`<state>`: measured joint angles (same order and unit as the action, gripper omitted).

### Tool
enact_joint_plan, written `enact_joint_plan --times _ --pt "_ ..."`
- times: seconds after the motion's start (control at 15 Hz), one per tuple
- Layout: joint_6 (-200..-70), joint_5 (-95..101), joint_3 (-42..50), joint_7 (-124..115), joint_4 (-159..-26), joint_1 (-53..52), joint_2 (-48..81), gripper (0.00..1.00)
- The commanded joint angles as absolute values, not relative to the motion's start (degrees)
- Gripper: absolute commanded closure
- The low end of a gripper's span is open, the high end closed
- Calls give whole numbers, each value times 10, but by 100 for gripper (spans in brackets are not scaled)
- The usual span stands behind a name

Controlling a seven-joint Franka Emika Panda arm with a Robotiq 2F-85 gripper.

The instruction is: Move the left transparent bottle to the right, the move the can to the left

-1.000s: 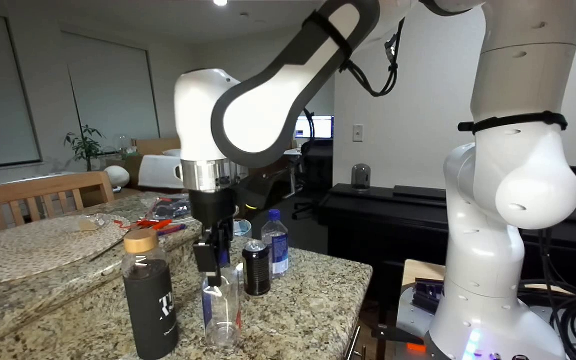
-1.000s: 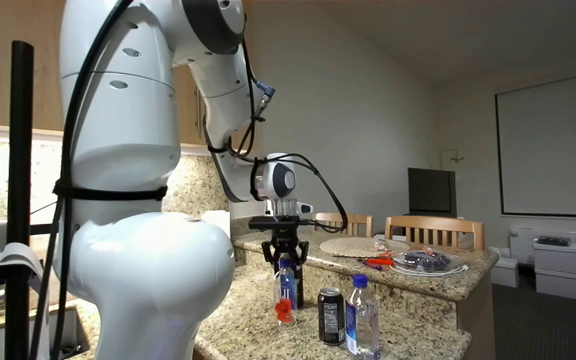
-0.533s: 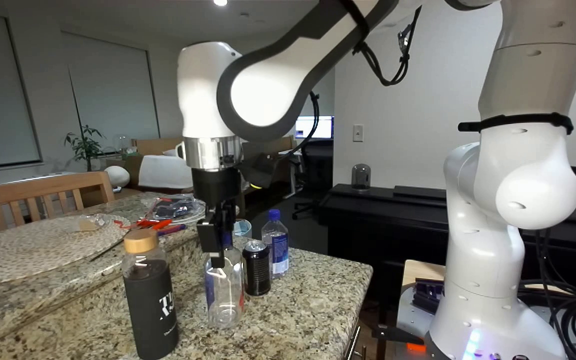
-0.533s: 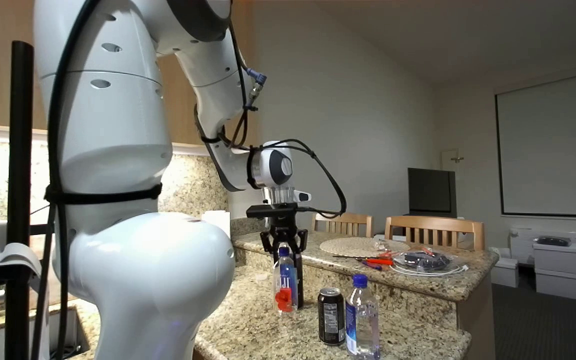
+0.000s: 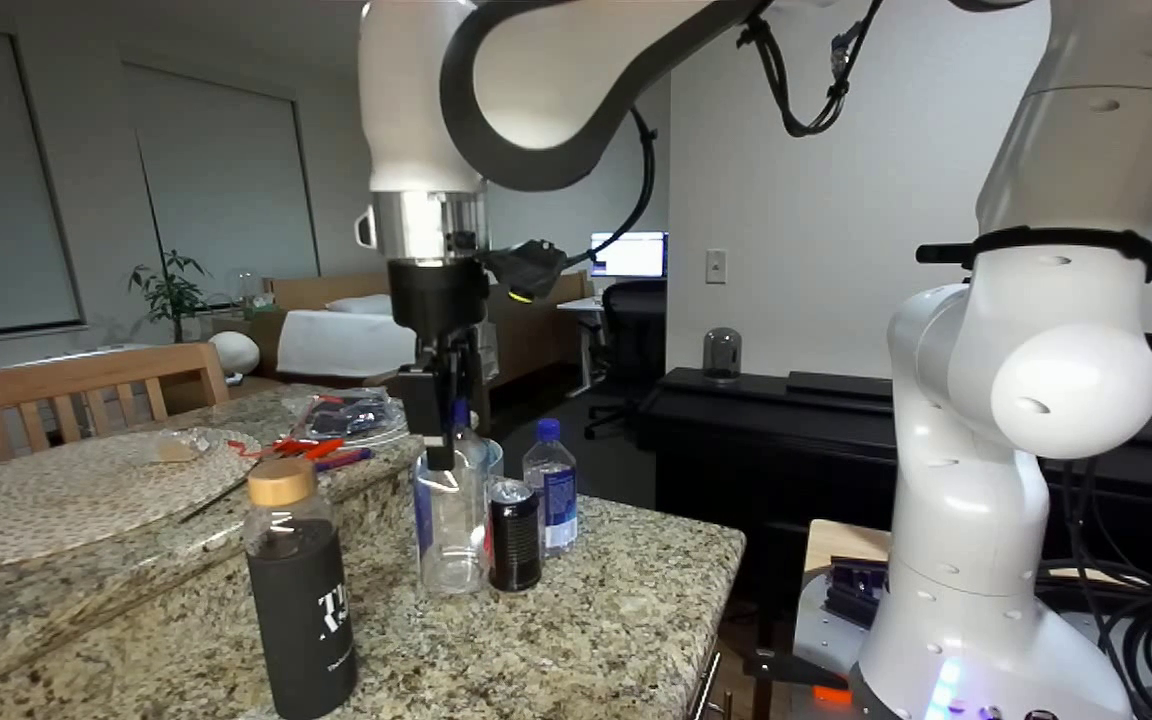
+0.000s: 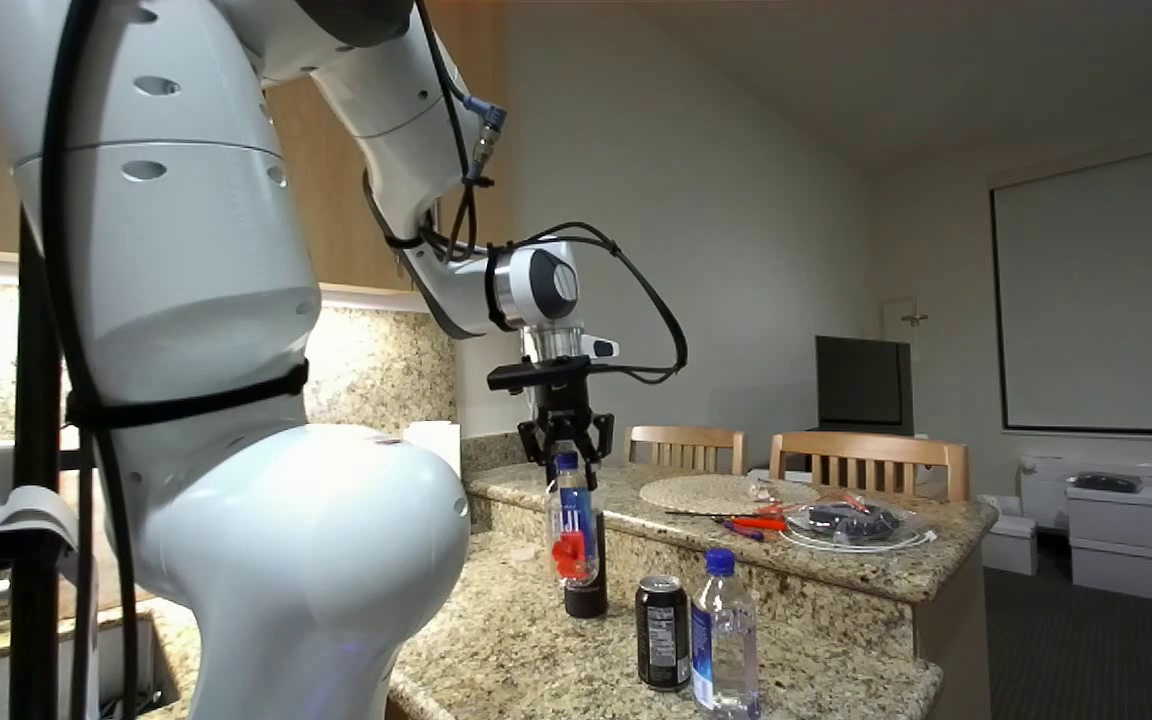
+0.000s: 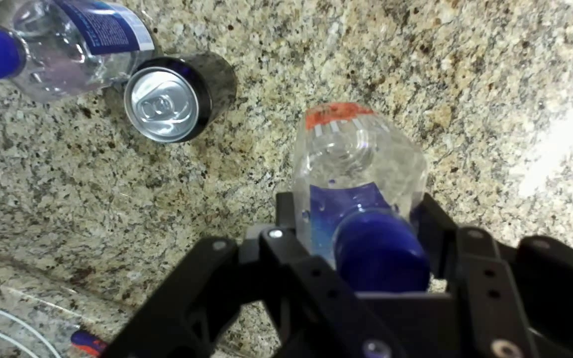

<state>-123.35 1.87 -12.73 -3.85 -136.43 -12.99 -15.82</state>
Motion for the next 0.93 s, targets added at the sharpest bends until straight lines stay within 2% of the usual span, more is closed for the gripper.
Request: enact_joint_plan --times 0.0,0.87 --pt "-1196 39 -134 -61 -1343 -120 -176 66" --pt "-1115 115 -139 -161 -1269 -91 -186 66"
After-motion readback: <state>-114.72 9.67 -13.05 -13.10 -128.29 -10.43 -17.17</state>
